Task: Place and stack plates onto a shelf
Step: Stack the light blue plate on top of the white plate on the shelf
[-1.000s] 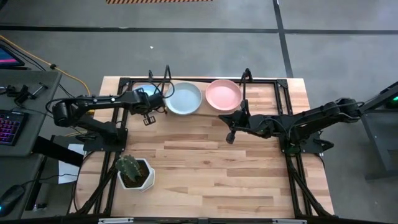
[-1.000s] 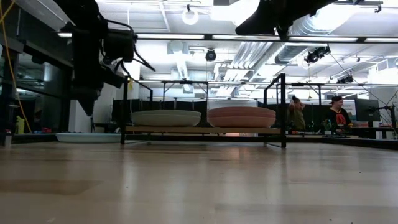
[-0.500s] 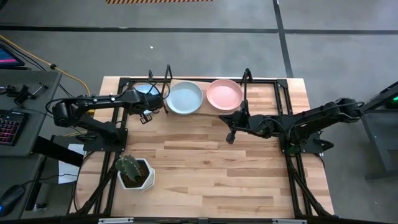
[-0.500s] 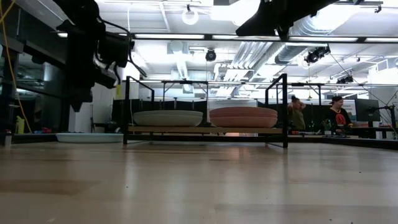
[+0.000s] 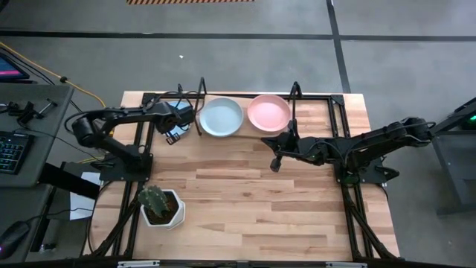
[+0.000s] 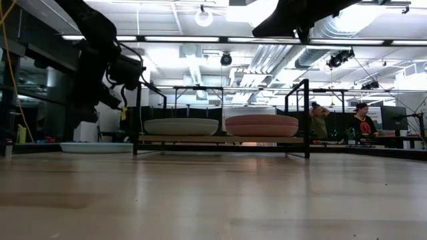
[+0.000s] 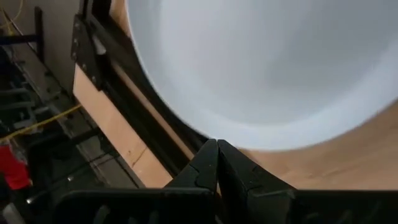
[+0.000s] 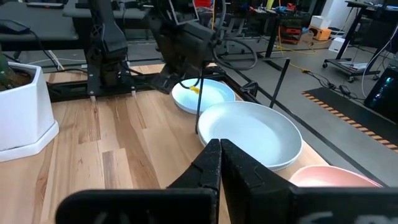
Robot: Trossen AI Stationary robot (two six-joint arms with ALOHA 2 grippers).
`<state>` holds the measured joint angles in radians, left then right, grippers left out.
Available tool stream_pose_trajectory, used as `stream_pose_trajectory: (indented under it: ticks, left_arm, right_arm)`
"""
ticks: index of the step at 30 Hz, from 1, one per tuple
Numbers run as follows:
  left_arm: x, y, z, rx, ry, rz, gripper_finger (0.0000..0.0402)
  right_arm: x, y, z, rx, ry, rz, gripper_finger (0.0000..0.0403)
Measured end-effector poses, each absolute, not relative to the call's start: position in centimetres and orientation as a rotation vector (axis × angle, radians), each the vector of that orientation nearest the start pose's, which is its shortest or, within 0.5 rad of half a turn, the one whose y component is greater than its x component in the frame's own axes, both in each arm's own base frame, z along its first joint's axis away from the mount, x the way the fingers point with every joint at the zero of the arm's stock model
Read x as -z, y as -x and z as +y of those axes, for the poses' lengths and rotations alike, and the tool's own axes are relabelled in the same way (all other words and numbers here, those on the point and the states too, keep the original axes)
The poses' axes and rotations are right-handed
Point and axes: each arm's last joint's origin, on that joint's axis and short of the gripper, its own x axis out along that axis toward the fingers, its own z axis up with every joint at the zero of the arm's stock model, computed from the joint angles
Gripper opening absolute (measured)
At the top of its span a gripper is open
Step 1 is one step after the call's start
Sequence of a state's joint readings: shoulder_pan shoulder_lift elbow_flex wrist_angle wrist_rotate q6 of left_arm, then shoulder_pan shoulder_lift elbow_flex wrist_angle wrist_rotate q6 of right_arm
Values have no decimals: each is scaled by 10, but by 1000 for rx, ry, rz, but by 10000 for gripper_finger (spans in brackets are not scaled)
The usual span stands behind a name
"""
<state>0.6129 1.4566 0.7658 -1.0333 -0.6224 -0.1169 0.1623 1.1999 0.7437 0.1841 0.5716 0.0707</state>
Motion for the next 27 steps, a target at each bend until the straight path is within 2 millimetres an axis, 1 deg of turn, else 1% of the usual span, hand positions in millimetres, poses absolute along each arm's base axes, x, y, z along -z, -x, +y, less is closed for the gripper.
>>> stream_pose_trajectory:
  ticks: [5,10,13,17,21,24,27]
  left_arm:
    - [-156,-164,137,-916,41,1766,0]
    - [-154,-167,138,-815,6,1769,0]
    - [-153,-168,138,-717,-15,1785,0]
    - [-153,-169,139,-602,-92,1806,0]
    - [-152,-172,145,-518,-166,1782,0]
    - [-152,-172,150,-452,-152,1743,0]
    - [-151,-169,157,-466,-52,1682,0]
  right_arm:
    - [-271,-259,26,416,29,241,0]
    - [-271,-259,26,416,29,241,0]
    - [-271,-259,26,416,28,241,0]
    - [-271,-259,26,416,28,240,0]
    - [-271,-259,26,417,17,238,0]
    - [-271,-259,27,408,9,237,0]
    - [-271,-259,27,392,7,239,0]
